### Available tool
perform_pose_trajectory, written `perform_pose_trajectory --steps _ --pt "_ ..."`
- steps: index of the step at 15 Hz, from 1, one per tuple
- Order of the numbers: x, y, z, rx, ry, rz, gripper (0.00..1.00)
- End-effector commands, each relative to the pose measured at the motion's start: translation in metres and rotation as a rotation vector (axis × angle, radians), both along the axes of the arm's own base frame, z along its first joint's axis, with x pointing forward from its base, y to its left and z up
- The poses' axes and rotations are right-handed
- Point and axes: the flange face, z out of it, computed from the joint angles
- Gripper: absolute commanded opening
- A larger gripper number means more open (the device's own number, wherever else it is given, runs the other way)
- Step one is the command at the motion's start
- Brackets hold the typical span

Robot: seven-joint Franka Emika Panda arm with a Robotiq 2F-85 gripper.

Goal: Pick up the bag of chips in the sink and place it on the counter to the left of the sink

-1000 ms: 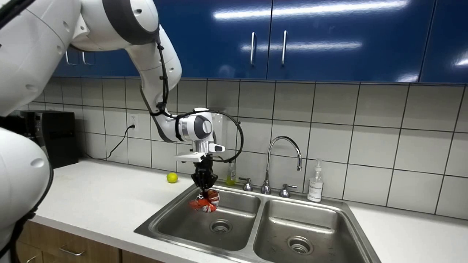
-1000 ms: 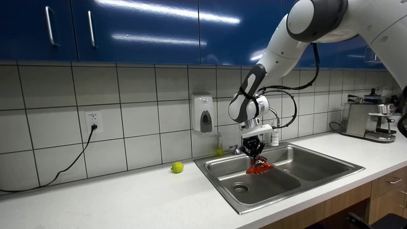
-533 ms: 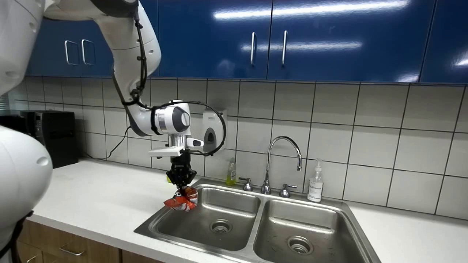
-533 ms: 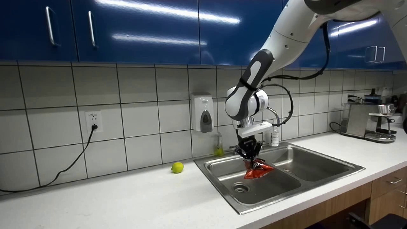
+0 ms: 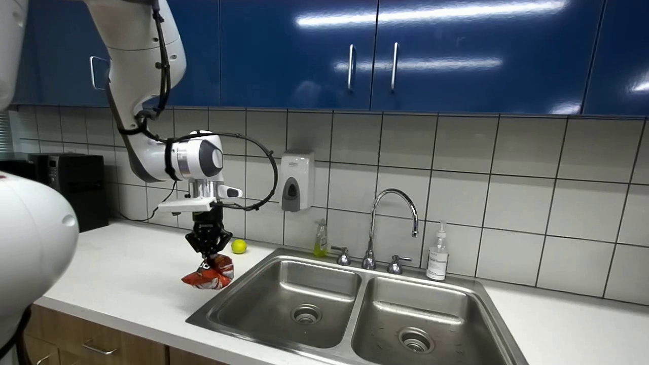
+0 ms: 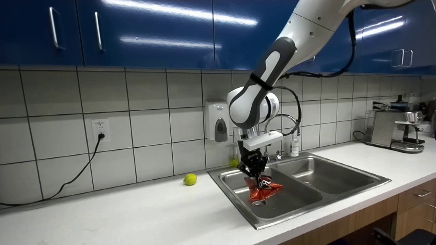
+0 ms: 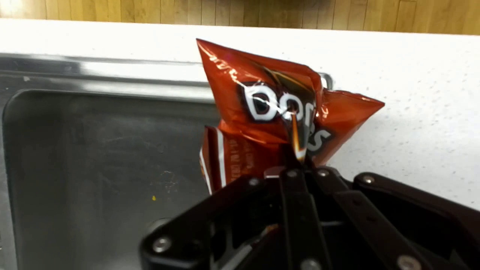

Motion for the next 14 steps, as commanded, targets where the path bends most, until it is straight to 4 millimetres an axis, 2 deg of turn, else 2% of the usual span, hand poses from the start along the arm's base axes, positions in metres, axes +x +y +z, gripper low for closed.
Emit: perform_pose_trajectory --steps 1,5,7,14 --pt "-0.019 0.039 0.008 0.001 -0.02 0.07 0.0" --pt "-0.03 0.079 0.003 0.005 -0.019 0.126 0.0" --pt "-0.033 0.093 -0.002 0.008 -0.015 0.132 0.0" --pt "-0.036 0.121 -0.032 0.01 -0.012 0.112 0.0"
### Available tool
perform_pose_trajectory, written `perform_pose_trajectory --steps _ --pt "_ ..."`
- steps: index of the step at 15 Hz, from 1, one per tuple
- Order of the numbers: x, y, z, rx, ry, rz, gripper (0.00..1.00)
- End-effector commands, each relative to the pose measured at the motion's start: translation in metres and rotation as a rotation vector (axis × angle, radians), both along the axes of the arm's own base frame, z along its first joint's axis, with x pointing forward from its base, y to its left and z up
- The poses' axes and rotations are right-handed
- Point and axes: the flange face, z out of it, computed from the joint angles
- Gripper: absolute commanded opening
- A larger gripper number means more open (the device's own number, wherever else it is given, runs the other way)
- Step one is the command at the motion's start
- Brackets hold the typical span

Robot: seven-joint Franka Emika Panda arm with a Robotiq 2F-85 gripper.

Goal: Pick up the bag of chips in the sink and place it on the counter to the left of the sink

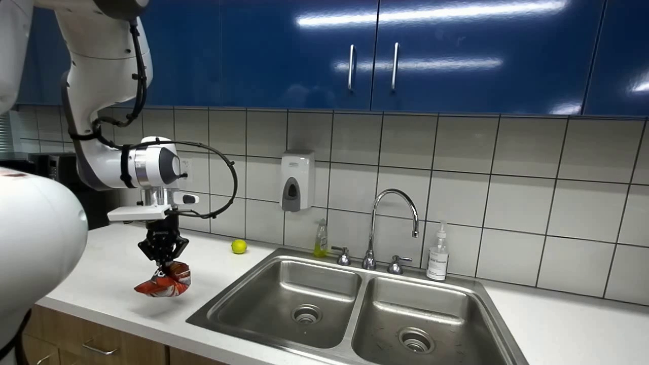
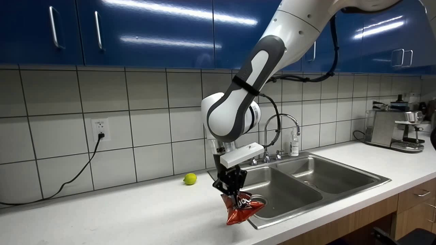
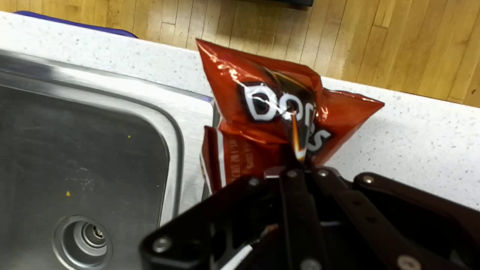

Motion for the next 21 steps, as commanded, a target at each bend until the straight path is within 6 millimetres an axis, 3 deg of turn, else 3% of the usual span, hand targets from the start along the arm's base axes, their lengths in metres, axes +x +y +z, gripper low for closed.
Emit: perform_pose_trajectory --steps 1,10,21 --pt "0.007 0.016 -0.015 -0.01 -0.017 -0.032 0.0" --pt "0.034 0.053 -0.034 -0.011 -0.041 -0.095 0.0" --pt "0.057 0.064 -0.048 -0.022 -0.065 -0.124 0.0"
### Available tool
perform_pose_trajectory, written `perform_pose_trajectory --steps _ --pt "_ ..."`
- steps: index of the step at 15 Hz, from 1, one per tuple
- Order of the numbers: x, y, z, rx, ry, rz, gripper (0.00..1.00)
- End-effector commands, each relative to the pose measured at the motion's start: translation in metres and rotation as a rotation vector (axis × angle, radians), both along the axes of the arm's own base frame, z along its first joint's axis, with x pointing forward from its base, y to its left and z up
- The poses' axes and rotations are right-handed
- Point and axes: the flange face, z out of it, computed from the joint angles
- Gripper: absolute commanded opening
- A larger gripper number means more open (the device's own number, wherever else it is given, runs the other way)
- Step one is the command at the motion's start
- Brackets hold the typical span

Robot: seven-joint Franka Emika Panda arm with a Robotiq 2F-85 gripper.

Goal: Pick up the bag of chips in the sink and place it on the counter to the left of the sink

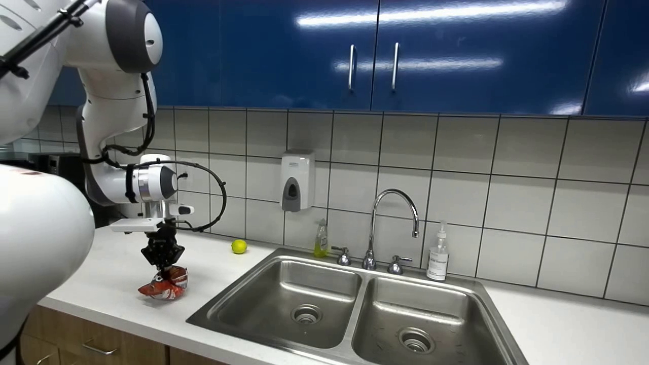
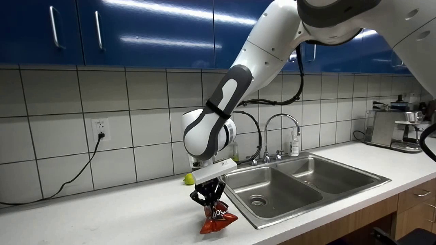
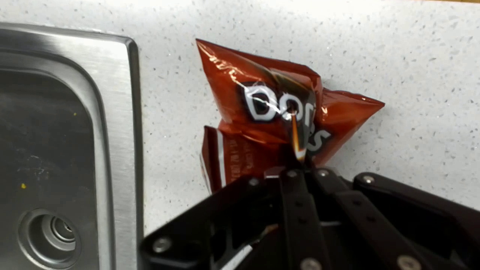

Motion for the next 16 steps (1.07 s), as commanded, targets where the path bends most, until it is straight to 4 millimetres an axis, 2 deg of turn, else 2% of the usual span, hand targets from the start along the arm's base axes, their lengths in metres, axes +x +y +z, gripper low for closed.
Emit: perform_pose_trajectory --steps 1,6,11,12,16 --pt "0.008 0.006 -0.001 -0.027 -0.017 -0.019 0.2" --pt "0.012 0.006 0.0 -0.031 -0.023 -0.03 0.58" --pt "0.014 0.002 0.015 -0.015 -0.031 -0.037 0.95" --pt "0.015 0.001 0.019 -0.011 -0.034 -0.038 0.99" --pt "0.016 -0.004 0.038 0.007 -0.048 -0.046 1.0"
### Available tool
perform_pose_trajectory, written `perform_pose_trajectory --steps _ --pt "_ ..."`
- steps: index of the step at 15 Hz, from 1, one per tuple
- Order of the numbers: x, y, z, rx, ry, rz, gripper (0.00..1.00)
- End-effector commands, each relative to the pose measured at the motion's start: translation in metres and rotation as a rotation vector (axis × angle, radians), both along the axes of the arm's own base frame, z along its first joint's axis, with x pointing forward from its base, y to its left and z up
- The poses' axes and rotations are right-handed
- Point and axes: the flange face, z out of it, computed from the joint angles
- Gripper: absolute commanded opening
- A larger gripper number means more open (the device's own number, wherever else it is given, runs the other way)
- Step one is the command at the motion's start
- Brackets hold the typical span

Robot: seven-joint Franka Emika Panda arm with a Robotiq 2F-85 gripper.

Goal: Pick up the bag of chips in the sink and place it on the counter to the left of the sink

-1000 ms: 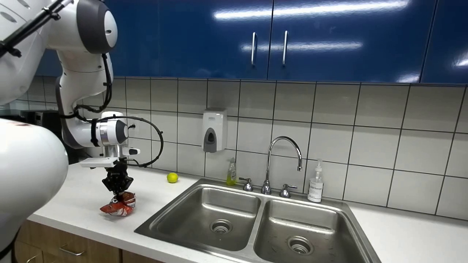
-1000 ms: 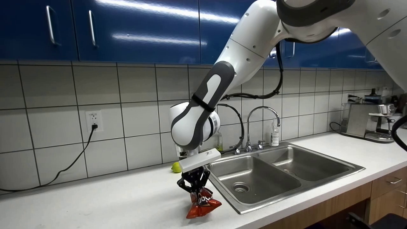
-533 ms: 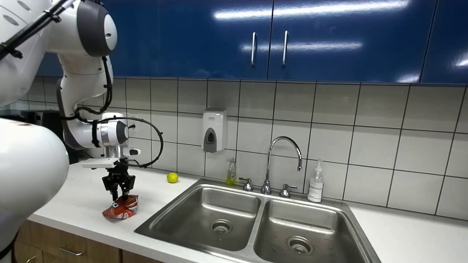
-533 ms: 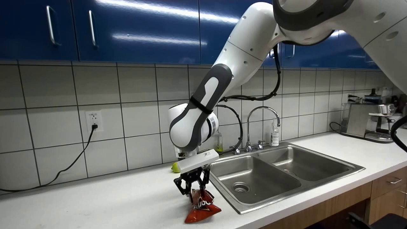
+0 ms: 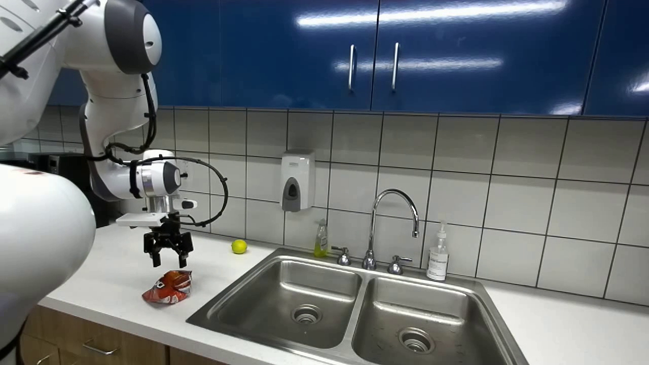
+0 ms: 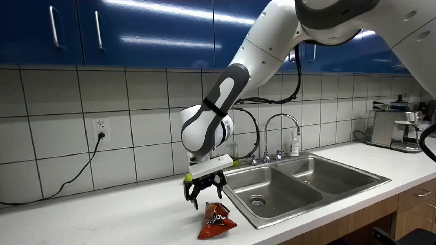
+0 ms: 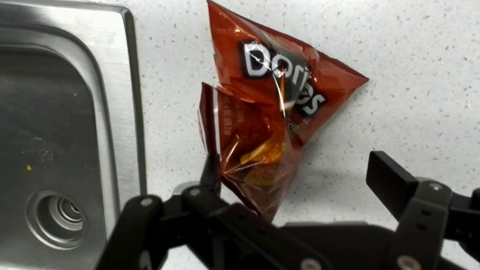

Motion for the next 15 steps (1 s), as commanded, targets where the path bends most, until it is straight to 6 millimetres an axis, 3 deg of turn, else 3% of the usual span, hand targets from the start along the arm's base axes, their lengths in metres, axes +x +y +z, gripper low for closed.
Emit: perform_pose_trajectory --steps 1,7,15 --pt "-0.002 -0.008 0.03 0.007 -0.009 -0.023 1.0" --pt "0.001 -0.036 0.057 0.023 -0.018 -0.061 1.0" --pt "0.001 -0.115 0.068 0.023 0.004 -0.145 1.0"
